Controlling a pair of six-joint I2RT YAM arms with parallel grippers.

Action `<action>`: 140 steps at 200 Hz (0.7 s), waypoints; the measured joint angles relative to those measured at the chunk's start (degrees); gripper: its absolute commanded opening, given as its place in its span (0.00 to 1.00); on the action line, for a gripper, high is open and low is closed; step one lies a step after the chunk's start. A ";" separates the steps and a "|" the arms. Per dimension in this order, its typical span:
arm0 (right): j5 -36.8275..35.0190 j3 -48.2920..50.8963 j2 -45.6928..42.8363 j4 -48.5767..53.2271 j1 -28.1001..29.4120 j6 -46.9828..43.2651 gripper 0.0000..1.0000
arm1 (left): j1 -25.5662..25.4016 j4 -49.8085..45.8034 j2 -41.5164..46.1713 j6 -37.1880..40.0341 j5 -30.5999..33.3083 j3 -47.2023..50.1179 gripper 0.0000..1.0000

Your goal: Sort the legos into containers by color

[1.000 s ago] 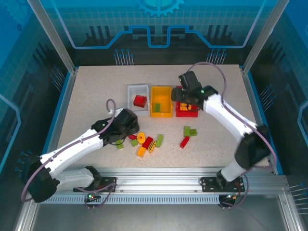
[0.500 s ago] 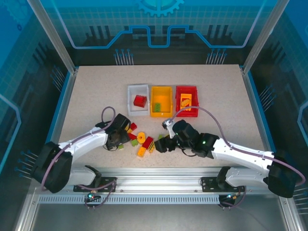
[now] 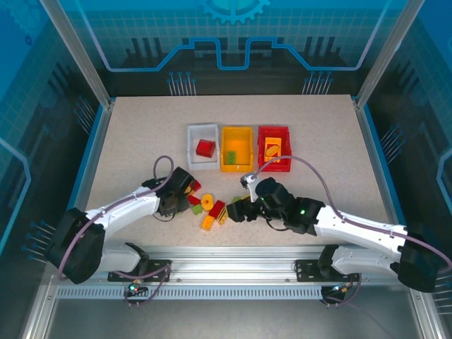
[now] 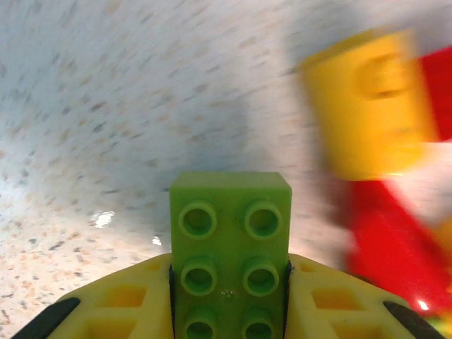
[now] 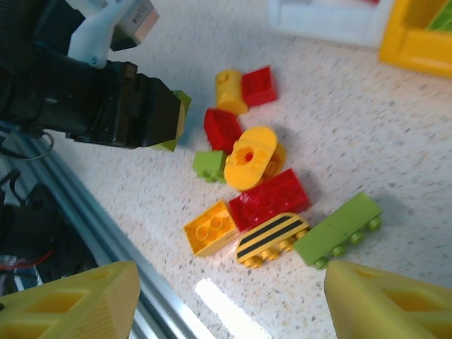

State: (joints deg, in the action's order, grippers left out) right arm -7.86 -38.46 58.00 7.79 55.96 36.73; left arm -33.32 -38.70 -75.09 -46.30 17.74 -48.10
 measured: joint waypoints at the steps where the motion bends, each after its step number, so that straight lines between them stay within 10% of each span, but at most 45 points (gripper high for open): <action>1: -0.13 0.04 -0.20 -0.04 -0.02 0.02 0.71 | -0.22 -0.11 -0.09 0.09 0.09 -0.87 0.28; 140: -7.52 1.84 -6.97 -6.91 -18.10 3.52 0.72 | -1.97 -3.76 -53.57 16.35 -5.53 -66.31 0.32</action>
State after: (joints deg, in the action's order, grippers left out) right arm -15.38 -36.62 51.03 0.89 37.87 40.25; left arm -35.29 -42.46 -128.66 -29.95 12.21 -114.41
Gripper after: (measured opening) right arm 0.719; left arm 0.327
